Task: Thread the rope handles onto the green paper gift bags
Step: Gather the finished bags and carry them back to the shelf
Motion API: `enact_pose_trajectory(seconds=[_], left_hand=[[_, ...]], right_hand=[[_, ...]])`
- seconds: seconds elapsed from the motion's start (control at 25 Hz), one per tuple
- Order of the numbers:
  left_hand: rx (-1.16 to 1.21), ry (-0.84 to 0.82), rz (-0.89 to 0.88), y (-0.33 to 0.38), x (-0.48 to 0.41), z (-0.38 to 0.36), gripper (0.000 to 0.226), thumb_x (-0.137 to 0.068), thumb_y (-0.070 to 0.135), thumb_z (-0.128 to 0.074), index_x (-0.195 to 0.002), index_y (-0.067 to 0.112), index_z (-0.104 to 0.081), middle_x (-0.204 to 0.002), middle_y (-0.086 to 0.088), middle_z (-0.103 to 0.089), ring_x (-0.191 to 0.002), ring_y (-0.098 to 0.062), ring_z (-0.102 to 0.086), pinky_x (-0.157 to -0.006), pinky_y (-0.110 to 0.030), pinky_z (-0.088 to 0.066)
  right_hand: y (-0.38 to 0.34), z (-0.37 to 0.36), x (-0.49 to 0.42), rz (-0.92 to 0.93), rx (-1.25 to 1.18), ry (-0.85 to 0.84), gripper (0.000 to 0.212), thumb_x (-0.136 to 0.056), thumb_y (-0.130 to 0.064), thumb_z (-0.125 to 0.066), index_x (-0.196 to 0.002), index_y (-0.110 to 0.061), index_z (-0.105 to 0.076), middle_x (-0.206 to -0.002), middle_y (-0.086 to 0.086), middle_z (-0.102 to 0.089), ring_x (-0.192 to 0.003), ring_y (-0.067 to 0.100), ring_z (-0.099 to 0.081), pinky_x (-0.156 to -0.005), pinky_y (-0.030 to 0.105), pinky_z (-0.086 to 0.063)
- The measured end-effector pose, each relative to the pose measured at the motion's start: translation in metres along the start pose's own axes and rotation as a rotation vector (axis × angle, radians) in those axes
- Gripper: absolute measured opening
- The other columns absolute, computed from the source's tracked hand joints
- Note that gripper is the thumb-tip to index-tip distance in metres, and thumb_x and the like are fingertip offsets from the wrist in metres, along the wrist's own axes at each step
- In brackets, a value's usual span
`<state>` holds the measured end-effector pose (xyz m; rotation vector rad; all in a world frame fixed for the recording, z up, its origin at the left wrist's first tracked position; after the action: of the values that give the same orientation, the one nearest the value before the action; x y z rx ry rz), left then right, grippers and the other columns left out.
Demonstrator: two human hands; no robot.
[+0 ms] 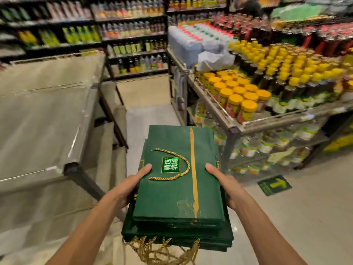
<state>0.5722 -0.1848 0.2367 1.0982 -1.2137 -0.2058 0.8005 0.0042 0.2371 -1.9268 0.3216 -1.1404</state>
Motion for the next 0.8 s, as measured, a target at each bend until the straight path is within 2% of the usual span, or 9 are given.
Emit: enact_pose_trajectory(seconds=[0.08,0.16,0.2,0.28,0.36,0.44,0.6,0.68,0.8], left_hand=[[0.074,0.07,0.023,0.011,-0.013,0.021,0.078,-0.066,0.069,-0.078,-0.117,0.01,-0.072,-0.11,-0.013,-0.076,-0.098,-0.027,-0.075,-0.097,-0.042,-0.053],[0.15,0.103,0.026,0.025,-0.035,0.045,0.07,-0.072,0.064,-0.07,-0.117,0.01,-0.072,-0.109,-0.013,-0.076,-0.096,-0.027,-0.075,-0.093,-0.041,-0.055],[0.181,0.114,0.016,0.034,-0.047,0.056,0.065,-0.076,0.061,-0.067,-0.117,0.011,-0.071,-0.11,-0.013,-0.076,-0.095,-0.026,-0.075,-0.089,-0.039,-0.056],[0.228,0.129,-0.02,0.059,-0.076,0.079,0.053,-0.086,0.056,-0.063,-0.115,0.013,-0.071,-0.107,-0.011,-0.077,-0.091,-0.023,-0.076,-0.08,-0.035,-0.057],[0.224,0.15,-0.024,0.09,-0.109,0.104,0.052,-0.089,0.056,-0.061,-0.116,0.013,-0.071,-0.106,-0.01,-0.077,-0.091,-0.022,-0.076,-0.079,-0.035,-0.057],[0.206,0.151,-0.015,0.118,-0.14,0.126,0.058,-0.086,0.059,-0.063,-0.12,0.013,-0.07,-0.11,-0.01,-0.076,-0.098,-0.024,-0.075,-0.086,-0.037,-0.056],[0.248,0.156,-0.008,0.171,-0.201,0.163,0.064,-0.081,0.061,-0.067,-0.124,0.014,-0.068,-0.114,-0.01,-0.075,-0.105,-0.027,-0.073,-0.098,-0.041,-0.053],[0.251,0.156,-0.01,0.199,-0.234,0.174,0.063,-0.081,0.06,-0.067,-0.124,0.013,-0.068,-0.114,-0.011,-0.075,-0.105,-0.028,-0.073,-0.097,-0.041,-0.054],[0.237,0.176,-0.006,0.238,-0.291,0.186,0.06,-0.083,0.058,-0.065,-0.122,0.012,-0.07,-0.113,-0.012,-0.075,-0.104,-0.028,-0.073,-0.092,-0.039,-0.055]], right_hand=[[-0.02,-0.025,-0.038,-0.014,0.045,-0.069,0.067,-0.072,-0.043,-0.087,-0.117,0.003,-0.069,-0.103,0.017,-0.077,-0.092,0.03,-0.077,-0.077,0.04,-0.062],[-0.04,-0.051,-0.078,-0.038,0.104,-0.088,0.096,-0.057,-0.05,-0.095,-0.129,0.002,-0.06,-0.108,0.018,-0.076,-0.092,0.031,-0.077,-0.074,0.043,-0.063],[-0.051,-0.064,-0.098,-0.05,0.141,-0.1,0.099,-0.055,-0.053,-0.095,-0.129,0.001,-0.059,-0.108,0.017,-0.076,-0.091,0.03,-0.077,-0.073,0.042,-0.063],[-0.078,-0.093,-0.135,-0.051,0.189,-0.142,0.073,-0.068,-0.052,-0.087,-0.116,0.0,-0.069,-0.099,0.014,-0.078,-0.085,0.027,-0.078,-0.069,0.035,-0.061],[-0.108,-0.12,-0.172,-0.05,0.213,-0.146,0.055,-0.078,-0.047,-0.081,-0.108,-0.001,-0.073,-0.094,0.012,-0.079,-0.081,0.024,-0.078,-0.063,0.03,-0.06],[-0.132,-0.143,-0.21,-0.049,0.218,-0.155,0.057,-0.077,-0.047,-0.081,-0.11,-0.001,-0.072,-0.097,0.014,-0.079,-0.084,0.026,-0.078,-0.067,0.033,-0.061],[-0.176,-0.182,-0.283,-0.072,0.246,-0.145,0.074,-0.063,-0.052,-0.084,-0.113,0.001,-0.071,-0.099,0.016,-0.078,-0.09,0.03,-0.077,-0.082,0.041,-0.061],[-0.199,-0.196,-0.319,-0.073,0.24,-0.145,0.077,-0.06,-0.053,-0.085,-0.113,0.0,-0.071,-0.098,0.015,-0.078,-0.089,0.03,-0.077,-0.085,0.043,-0.061],[-0.232,-0.206,-0.384,-0.075,0.245,-0.142,0.068,-0.066,-0.05,-0.084,-0.111,-0.001,-0.073,-0.097,0.015,-0.078,-0.089,0.029,-0.077,-0.086,0.043,-0.06]])
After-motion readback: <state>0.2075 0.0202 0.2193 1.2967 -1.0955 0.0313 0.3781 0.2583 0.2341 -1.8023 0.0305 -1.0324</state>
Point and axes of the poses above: each hand's wrist, its own x-axis away from the middle knuckle, its own z-axis out of the back of the hand, y = z × x, the point moved 5 cm from there along -x, towards the middle knuckle
